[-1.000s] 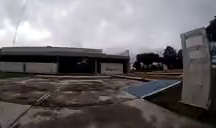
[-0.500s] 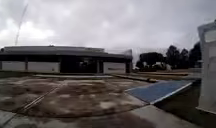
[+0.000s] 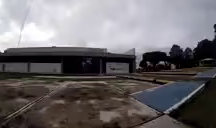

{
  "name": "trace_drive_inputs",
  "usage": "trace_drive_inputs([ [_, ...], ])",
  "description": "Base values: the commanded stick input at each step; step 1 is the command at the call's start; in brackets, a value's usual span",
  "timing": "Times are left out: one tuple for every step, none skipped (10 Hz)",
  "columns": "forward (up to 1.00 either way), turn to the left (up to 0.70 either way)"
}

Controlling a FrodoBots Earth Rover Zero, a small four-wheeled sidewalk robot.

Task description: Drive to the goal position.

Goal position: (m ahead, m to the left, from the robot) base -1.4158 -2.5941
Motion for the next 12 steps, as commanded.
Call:
trace_drive_inputs([
  [0.12,0.0],
  [0.07,0.0],
  [0.03,0.0],
  [0.0,0.0],
  [0.0,0.0],
  [0.0,-0.47],
  [0.0,-0.7],
  [0.0,-0.7],
  [0.0,-0.7],
  [0.0,-0.7],
  [0.0,-0.7],
  [0.0,-0.7],
])
